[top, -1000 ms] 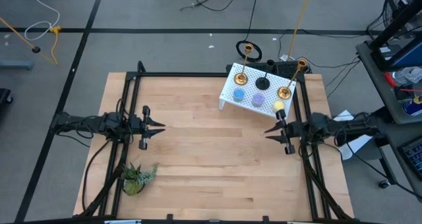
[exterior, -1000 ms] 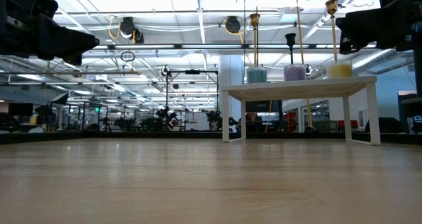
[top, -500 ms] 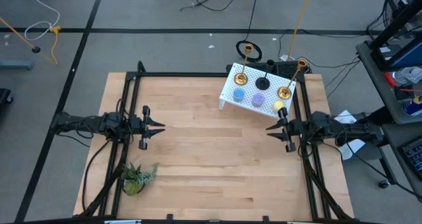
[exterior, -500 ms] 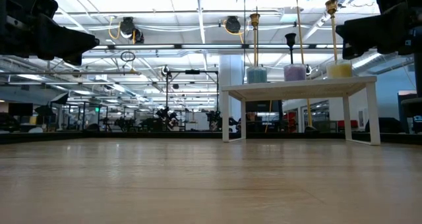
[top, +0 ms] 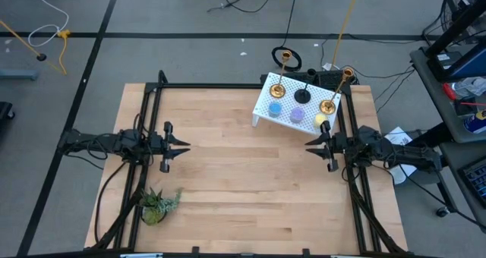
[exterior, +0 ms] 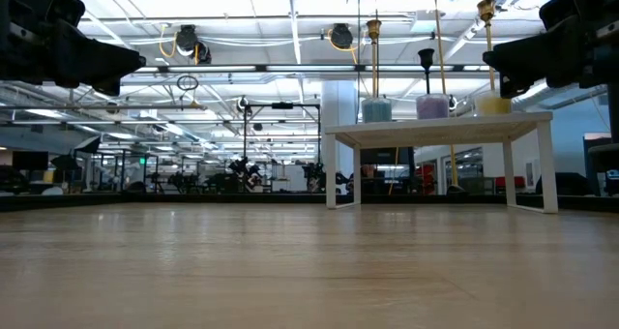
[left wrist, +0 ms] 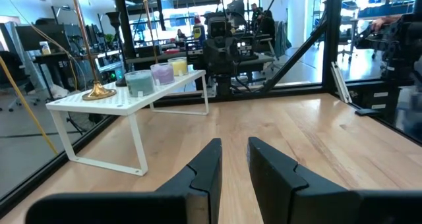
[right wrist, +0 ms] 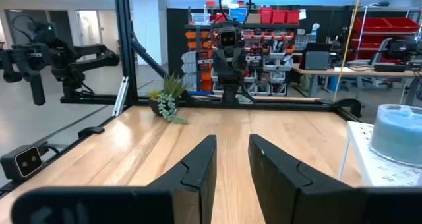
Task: Pick & Place candle stick holders
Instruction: Return to Home Position
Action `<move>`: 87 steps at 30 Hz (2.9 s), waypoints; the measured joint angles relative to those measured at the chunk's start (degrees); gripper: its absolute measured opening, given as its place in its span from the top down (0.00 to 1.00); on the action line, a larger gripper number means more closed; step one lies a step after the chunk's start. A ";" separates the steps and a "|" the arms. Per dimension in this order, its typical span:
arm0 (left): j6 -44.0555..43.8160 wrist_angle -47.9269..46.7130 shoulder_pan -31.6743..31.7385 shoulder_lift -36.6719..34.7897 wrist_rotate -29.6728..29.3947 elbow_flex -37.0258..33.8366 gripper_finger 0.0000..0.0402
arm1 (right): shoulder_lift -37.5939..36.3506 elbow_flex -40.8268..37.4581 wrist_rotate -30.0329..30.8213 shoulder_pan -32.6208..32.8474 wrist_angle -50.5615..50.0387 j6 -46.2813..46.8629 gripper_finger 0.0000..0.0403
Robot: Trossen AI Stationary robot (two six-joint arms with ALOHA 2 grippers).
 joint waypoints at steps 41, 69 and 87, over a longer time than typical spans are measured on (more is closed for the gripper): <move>0.00 0.00 -0.01 -0.02 0.00 0.00 0.80 | 0.33 0.04 -0.06 -2.04 2.02 -0.14 0.79; 0.00 0.00 -0.01 -0.02 0.00 0.00 0.80 | 0.33 0.00 -0.04 -2.04 2.02 -0.14 0.79; 0.00 0.00 0.02 -0.02 0.00 0.00 0.80 | 0.35 0.02 -0.04 -2.04 2.02 -0.13 0.79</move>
